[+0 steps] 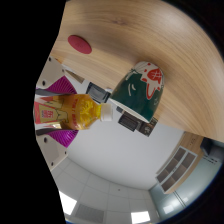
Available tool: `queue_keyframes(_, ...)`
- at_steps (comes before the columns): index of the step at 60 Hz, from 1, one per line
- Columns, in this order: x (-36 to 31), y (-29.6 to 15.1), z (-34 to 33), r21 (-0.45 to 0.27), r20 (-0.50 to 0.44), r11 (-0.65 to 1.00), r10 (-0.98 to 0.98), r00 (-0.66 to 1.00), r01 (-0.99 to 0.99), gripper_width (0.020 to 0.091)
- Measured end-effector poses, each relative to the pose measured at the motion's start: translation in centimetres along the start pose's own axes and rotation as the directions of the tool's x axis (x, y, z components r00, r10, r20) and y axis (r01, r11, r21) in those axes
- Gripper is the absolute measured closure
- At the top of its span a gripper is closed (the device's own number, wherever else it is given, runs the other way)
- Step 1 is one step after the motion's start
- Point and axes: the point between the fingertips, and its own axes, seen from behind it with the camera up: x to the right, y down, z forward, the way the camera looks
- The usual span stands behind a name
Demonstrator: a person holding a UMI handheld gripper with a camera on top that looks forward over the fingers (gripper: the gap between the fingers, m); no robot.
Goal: Pour water
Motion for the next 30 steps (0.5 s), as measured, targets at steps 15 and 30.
queue_keyframes(15,0.4,1.3,0.3,-0.02,0.003,0.998,0.064,0.998,-0.064,0.0645)
queue_keyframes(30,0.8,6.5,0.5,-0.04,-0.07,0.533,0.842,0.534,-0.845,0.0641)
